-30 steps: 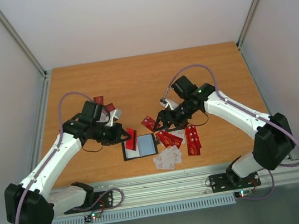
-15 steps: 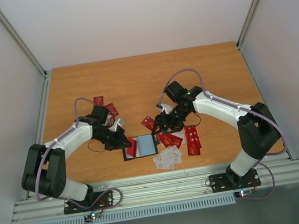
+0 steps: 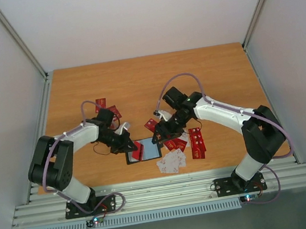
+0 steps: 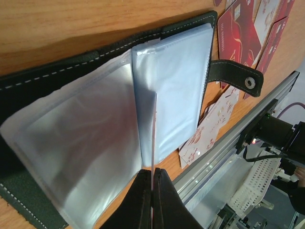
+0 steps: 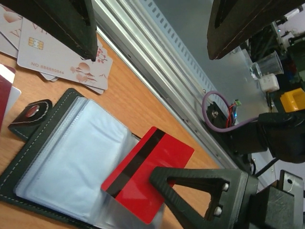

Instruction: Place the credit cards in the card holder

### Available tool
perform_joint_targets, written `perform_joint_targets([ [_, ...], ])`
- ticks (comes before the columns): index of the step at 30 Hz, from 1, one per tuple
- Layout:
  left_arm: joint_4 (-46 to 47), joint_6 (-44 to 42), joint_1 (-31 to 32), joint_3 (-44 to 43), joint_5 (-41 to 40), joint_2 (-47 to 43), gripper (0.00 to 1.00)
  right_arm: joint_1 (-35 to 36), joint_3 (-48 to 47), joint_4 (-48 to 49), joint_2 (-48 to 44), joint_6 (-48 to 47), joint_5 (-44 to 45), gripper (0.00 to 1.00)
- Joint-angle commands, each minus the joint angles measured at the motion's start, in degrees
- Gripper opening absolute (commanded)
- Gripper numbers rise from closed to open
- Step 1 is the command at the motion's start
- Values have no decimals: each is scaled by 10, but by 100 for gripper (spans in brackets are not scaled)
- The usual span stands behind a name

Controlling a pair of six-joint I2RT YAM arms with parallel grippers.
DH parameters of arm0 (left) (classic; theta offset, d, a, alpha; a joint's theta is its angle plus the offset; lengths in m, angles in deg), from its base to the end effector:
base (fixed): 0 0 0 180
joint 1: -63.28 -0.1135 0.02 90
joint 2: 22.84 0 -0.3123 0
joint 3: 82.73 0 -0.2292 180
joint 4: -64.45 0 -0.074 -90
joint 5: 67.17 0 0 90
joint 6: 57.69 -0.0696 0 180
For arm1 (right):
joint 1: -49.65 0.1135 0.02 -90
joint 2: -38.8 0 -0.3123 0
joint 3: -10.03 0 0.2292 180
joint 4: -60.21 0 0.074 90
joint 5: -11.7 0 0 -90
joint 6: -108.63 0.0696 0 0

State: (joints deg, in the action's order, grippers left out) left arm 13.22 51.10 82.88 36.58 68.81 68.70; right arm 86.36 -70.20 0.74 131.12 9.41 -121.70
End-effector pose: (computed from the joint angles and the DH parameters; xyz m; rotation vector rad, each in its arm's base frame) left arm 0.2112 -0.1283 0.1870 -0.1008 -2.7658 1.1714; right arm 0.2088 0.2154 0.2594 -1.2499 2.4893 1.1817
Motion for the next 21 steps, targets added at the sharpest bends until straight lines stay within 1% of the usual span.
perform_joint_targets([
  [1,23,-11,-3,3,6,12,0,6,-2,10,13,-19,-10,63],
  [8,30,-10,-3,9,4,15,0,29,-25,2,53,-31,-15,59],
  [11,24,-12,-2,7,-2,11,0,44,-44,-10,72,-33,7,57],
  [21,27,-13,-2,8,1,12,0,62,-95,-39,132,-23,88,43],
])
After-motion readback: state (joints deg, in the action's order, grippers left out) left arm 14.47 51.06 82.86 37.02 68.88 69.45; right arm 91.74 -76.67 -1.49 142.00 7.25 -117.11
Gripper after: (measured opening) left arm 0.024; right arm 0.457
